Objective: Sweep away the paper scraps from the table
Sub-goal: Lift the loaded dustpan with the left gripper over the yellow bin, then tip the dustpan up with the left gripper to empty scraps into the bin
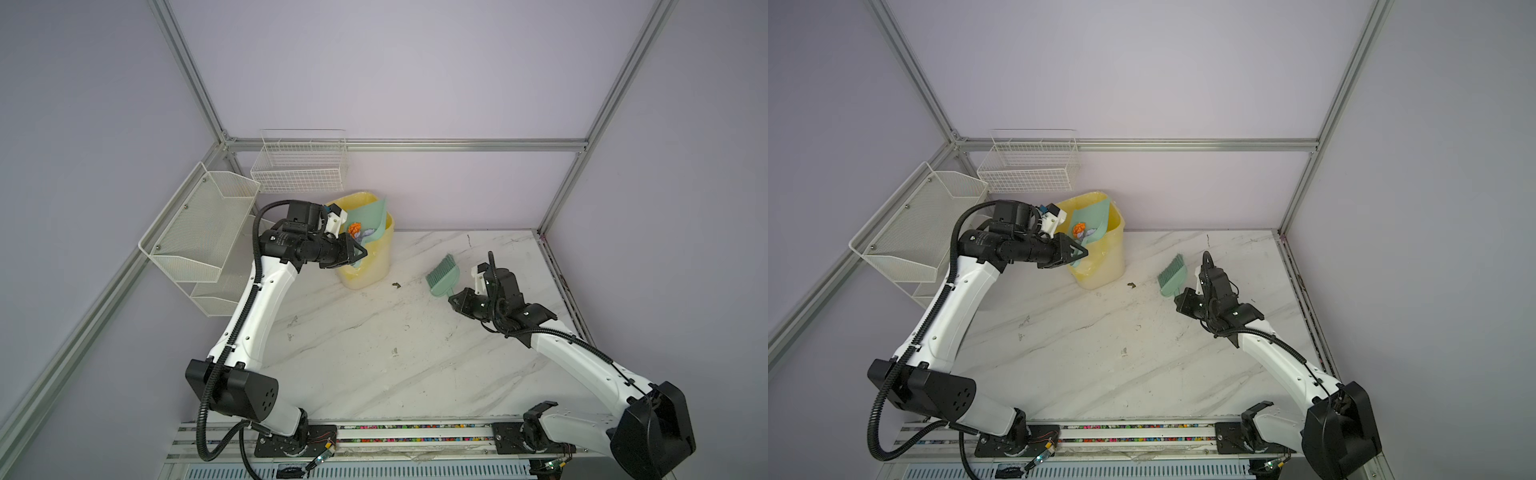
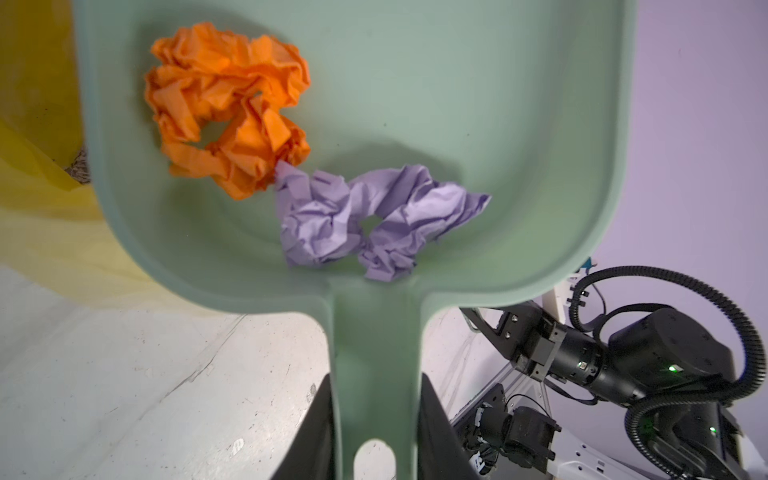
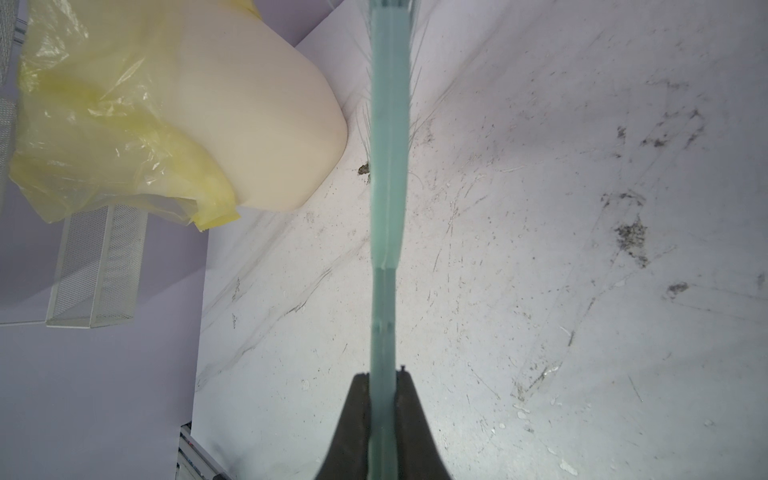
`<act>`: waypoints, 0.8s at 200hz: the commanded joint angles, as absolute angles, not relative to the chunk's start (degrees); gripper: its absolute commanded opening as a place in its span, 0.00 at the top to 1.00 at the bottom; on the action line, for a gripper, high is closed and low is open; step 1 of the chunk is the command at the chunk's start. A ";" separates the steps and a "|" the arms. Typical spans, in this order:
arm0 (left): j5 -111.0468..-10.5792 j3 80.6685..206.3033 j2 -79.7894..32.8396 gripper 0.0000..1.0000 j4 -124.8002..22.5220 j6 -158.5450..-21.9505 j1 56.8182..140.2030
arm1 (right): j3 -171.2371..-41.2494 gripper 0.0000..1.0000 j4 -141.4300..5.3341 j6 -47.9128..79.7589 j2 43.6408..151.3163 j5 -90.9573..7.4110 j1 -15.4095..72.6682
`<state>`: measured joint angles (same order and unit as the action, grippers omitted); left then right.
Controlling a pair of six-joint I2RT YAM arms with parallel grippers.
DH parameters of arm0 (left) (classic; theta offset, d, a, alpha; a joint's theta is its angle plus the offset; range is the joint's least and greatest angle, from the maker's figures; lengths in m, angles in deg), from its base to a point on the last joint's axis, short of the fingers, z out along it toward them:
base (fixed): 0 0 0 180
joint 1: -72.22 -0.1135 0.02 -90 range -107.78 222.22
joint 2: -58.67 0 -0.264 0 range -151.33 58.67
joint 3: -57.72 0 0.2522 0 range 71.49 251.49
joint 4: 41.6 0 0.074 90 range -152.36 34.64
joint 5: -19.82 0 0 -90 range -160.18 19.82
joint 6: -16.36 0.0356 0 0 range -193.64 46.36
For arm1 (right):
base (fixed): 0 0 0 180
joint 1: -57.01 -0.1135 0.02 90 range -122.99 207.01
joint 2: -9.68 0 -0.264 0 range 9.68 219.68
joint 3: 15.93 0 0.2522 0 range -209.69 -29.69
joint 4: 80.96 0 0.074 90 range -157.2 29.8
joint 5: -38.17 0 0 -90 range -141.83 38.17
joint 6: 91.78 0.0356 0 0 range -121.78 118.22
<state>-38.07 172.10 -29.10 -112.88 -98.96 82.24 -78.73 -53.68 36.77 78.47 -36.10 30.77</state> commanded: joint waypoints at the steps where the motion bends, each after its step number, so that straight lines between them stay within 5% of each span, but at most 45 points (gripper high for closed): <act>1: -30.35 174.54 -28.70 0.88 -104.47 -103.72 79.74 | -80.45 1.00 -54.28 36.90 77.95 -36.81 31.08; 72: -16.52 162.09 -28.23 0.88 -83.02 -122.19 73.66 | -80.14 1.00 -54.37 36.63 77.75 -36.28 31.08; 160: -7.70 142.37 -27.57 0.89 -24.38 -168.20 71.43 | -79.82 1.00 -54.98 36.34 78.02 -35.72 31.08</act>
